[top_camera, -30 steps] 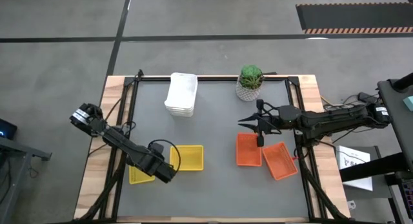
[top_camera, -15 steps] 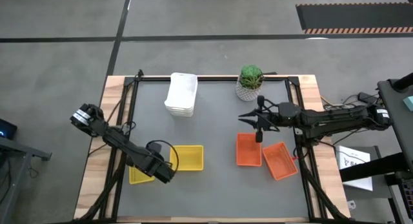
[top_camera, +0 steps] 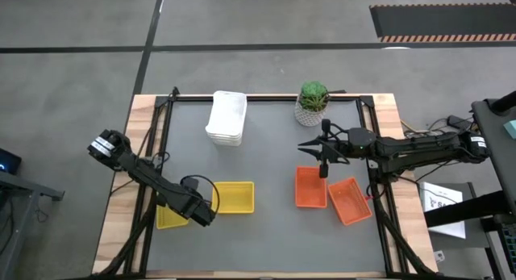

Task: Stack baskets by color
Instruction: Stack the left yellow bin on the yellow bins

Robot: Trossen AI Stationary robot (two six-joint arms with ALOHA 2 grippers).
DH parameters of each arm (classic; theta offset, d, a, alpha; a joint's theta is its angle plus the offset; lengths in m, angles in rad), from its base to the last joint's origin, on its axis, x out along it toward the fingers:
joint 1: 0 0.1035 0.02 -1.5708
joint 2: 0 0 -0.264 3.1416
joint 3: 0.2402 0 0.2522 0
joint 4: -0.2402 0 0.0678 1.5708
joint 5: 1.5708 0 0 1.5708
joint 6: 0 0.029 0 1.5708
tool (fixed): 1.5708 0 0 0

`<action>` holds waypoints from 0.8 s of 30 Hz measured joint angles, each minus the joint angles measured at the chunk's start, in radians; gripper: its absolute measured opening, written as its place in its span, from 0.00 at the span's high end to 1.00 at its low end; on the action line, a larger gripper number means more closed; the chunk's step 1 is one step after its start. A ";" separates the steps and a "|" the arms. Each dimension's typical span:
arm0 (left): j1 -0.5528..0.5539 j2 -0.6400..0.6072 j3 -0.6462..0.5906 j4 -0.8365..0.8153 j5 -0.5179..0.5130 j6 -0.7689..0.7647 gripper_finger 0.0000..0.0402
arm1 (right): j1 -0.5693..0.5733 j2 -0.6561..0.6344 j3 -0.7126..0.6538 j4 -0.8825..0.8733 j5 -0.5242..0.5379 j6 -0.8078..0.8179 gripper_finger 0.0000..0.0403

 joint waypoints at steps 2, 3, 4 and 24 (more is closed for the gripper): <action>0.000 0.000 0.001 -0.001 -0.001 0.015 0.75 | 0.000 0.000 0.000 0.000 -0.001 0.008 0.89; 0.000 0.000 0.002 0.000 -0.002 0.017 0.79 | 0.000 0.000 0.000 0.000 -0.001 0.011 0.89; 0.000 0.000 0.002 0.000 -0.003 0.018 0.85 | 0.000 0.000 0.000 0.000 -0.001 0.013 0.89; 0.004 -0.018 0.316 -0.457 -0.342 0.445 1.00 | 0.001 -0.007 -0.201 0.149 -0.045 0.352 0.89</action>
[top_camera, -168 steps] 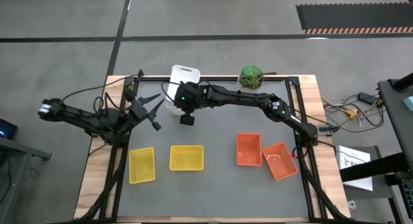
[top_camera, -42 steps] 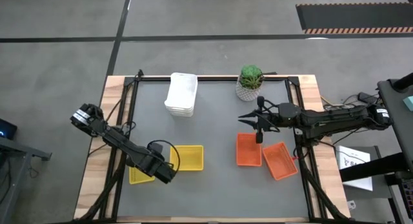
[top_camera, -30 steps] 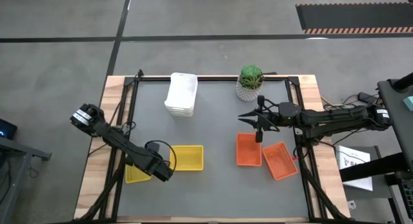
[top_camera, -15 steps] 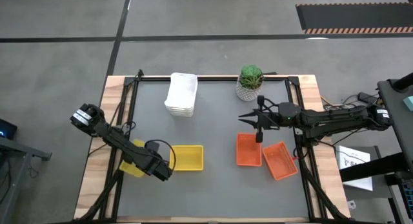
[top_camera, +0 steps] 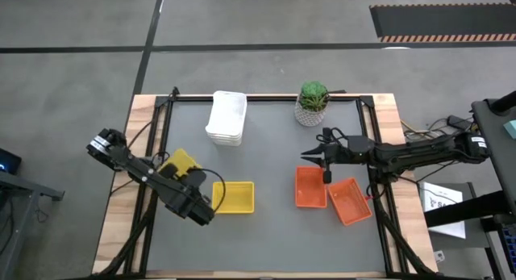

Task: Stack baskets by color
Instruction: Stack the left yellow bin on the yellow bins

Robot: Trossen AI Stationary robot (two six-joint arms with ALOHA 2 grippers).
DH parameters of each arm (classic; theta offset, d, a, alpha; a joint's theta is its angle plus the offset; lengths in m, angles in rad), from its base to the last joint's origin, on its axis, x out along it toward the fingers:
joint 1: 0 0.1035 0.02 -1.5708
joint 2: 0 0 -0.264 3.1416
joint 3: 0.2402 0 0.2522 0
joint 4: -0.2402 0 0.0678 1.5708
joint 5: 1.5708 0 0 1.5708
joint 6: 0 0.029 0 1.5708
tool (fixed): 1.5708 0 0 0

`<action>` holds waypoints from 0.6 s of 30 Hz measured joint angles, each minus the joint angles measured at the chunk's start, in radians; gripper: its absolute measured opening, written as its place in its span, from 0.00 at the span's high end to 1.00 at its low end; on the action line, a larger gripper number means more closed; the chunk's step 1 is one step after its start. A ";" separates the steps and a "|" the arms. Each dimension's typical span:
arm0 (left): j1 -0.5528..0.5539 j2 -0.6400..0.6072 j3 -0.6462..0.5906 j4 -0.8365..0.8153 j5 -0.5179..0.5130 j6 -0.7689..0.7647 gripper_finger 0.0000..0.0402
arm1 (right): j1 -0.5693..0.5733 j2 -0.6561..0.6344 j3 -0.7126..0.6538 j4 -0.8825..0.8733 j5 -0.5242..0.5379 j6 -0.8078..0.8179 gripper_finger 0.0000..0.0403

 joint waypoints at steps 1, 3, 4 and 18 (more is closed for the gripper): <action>0.001 0.000 0.022 -0.005 -0.013 0.029 1.00 | 0.000 -0.001 -0.016 0.035 -0.006 0.007 0.89; 0.001 0.000 0.067 0.012 -0.047 0.095 1.00 | 0.000 -0.002 -0.045 0.089 -0.006 0.022 0.89; 0.001 0.000 0.084 0.016 -0.059 0.126 1.00 | 0.000 -0.002 -0.057 0.110 -0.006 0.023 0.89; 0.004 0.001 0.147 0.267 -0.210 0.556 1.00 | 0.000 -0.010 -0.083 0.150 -0.006 0.055 0.89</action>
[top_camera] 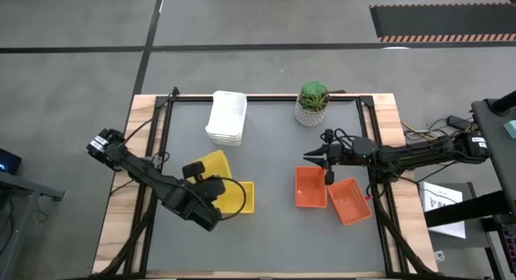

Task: Stack baskets by color
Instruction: Stack the left yellow bin on the yellow bins

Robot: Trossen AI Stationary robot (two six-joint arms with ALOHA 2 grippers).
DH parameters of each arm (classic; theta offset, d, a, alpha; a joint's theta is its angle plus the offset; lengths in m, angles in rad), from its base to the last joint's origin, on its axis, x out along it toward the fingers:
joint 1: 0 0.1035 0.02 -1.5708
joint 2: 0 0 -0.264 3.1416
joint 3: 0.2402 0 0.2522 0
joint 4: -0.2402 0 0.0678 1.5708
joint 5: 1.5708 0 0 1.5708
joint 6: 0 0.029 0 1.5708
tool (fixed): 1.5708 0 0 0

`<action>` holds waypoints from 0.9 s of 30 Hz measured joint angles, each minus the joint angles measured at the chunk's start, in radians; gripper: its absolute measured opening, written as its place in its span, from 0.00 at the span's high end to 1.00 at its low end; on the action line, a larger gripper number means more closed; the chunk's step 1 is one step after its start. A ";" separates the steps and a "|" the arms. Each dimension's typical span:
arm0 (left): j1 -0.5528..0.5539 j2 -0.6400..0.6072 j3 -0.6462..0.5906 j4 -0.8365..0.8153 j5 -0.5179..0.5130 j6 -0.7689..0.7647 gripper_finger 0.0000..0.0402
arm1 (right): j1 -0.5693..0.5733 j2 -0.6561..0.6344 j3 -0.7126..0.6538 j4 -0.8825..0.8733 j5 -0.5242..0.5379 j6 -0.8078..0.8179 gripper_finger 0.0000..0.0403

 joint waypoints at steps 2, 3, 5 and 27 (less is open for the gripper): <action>0.000 0.000 0.000 0.022 -0.004 0.018 1.00 | 0.000 0.000 0.000 0.000 0.000 0.006 0.89; 0.000 0.000 0.000 0.033 -0.006 0.032 1.00 | 0.000 0.000 0.000 0.000 0.000 0.008 0.89; 0.000 0.000 0.001 0.057 -0.006 0.062 1.00 | 0.000 0.000 0.000 0.000 -0.002 0.010 0.89; 0.008 0.025 0.055 0.259 0.073 0.502 1.00 | 0.000 -0.043 -0.052 0.124 -0.051 0.055 0.89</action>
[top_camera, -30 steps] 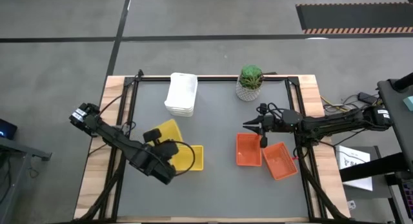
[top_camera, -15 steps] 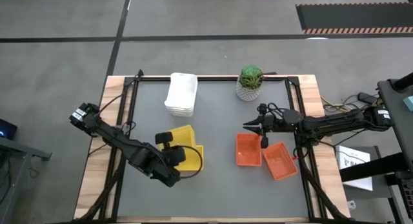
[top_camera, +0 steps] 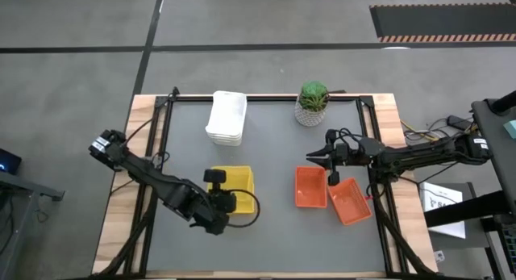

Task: Stack baskets by color
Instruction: Stack the left yellow bin on the yellow bins

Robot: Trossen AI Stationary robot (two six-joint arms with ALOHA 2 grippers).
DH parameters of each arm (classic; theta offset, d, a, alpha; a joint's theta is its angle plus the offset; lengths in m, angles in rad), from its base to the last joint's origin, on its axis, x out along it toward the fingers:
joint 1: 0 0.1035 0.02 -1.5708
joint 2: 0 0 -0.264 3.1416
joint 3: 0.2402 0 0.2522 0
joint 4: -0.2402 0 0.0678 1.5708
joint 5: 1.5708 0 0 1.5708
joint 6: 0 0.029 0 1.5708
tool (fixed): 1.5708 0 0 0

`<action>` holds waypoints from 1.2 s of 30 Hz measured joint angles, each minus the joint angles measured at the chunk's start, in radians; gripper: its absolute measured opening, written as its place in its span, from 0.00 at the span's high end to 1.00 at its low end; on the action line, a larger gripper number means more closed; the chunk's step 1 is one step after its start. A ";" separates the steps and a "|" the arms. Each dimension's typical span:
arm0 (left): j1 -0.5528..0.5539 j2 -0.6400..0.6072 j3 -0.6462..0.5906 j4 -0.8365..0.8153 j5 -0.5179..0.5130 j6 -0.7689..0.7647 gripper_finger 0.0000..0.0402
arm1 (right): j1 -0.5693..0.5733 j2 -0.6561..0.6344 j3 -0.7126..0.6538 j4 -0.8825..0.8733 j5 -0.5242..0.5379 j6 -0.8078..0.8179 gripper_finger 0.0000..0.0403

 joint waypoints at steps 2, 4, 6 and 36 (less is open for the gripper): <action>0.000 0.014 0.000 0.024 0.023 0.000 1.00 | 0.000 0.000 -0.002 0.000 0.000 0.003 0.89; 0.000 0.027 0.000 0.040 0.037 -0.010 1.00 | 0.000 0.000 -0.002 0.001 0.000 0.003 0.89; 0.000 0.037 -0.001 0.048 0.050 -0.031 1.00 | 0.000 0.000 -0.002 0.003 0.000 0.003 0.89; 0.036 0.080 -0.131 0.188 0.149 -0.182 1.00 | 0.000 0.002 -0.009 -0.013 -0.008 0.015 0.89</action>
